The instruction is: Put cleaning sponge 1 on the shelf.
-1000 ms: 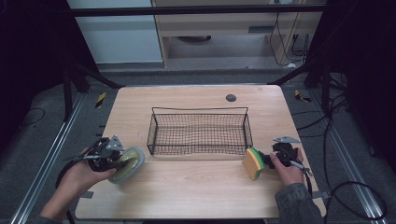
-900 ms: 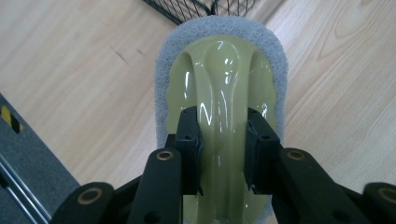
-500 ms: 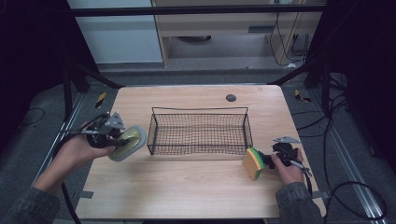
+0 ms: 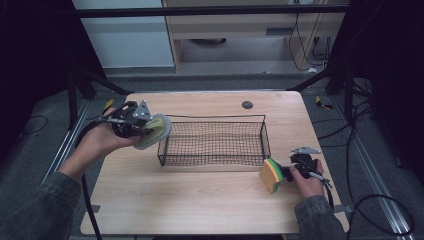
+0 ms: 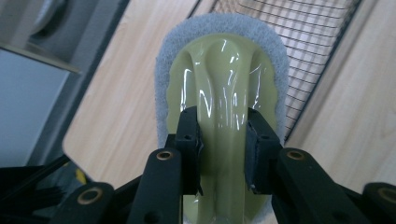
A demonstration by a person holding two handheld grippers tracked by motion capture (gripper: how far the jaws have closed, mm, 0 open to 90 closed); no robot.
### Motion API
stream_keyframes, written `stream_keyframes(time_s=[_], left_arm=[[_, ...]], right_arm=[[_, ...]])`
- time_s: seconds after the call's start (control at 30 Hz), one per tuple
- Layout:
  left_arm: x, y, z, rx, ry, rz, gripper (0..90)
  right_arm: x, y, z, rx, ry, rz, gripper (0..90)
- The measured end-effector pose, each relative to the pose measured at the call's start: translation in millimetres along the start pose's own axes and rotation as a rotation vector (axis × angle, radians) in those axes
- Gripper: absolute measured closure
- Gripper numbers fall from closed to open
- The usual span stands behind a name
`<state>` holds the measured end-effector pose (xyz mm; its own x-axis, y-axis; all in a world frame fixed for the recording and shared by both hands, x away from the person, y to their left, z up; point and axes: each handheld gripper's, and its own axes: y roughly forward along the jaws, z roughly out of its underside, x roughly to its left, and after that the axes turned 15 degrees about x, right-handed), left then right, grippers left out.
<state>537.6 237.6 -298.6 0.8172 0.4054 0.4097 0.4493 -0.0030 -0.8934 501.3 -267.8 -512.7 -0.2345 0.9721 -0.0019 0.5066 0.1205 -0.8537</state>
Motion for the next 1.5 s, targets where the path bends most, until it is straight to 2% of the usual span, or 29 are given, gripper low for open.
stream_keyframes(time_s=[0.1,0.17,0.3,0.37,0.4,0.43,0.63,0.87,0.9,1.03,1.5], left_arm=[[0.5,-2.7,-5.4,-0.013,-0.005,-0.015,70.6],[-0.5,-5.6,-10.1,-0.021,0.01,-0.028,70.6],[-1.7,-7.7,-19.5,-0.038,0.039,-0.025,70.5],[-3.1,-6.0,-26.8,-0.035,0.067,-0.026,70.6],[-3.1,-6.0,-26.8,-0.035,0.067,-0.026,70.6],[-5.0,-3.8,-31.1,-0.034,0.088,-0.033,70.6],[-7.9,-3.9,-38.2,-0.034,0.102,-0.045,70.6],[-13.1,-3.3,-50.6,-0.02,0.144,-0.056,70.6],[-13.4,-2.5,-54.1,-0.023,0.159,-0.054,70.5],[-13.7,1.2,-59.8,-0.017,0.178,-0.059,70.5],[-16.2,18.0,-73.2,-0.007,0.216,-0.041,70.5]], right_arm=[[-0.4,0.0,0.0,-0.001,-0.003,-0.004,0.7],[-0.9,0.0,0.3,-0.002,-0.009,-0.005,0.8],[-1.1,0.0,0.1,-0.001,-0.01,-0.009,0.6],[-1.5,-0.1,0.0,0.004,-0.014,-0.008,0.5],[-1.5,-0.1,0.0,0.004,-0.014,-0.008,0.5],[-2.1,0.4,-0.3,0.001,-0.018,-0.005,0.4],[-2.0,0.2,-0.3,0.003,-0.017,-0.006,0.4],[-2.2,0.5,-0.3,0.002,-0.021,-0.004,0.4],[-2.2,0.5,-0.3,0.002,-0.02,-0.003,0.4],[-2.4,0.6,-0.5,0.002,-0.02,-0.004,0.4],[-3.5,0.6,-0.5,0.001,-0.007,-0.007,0.4]])
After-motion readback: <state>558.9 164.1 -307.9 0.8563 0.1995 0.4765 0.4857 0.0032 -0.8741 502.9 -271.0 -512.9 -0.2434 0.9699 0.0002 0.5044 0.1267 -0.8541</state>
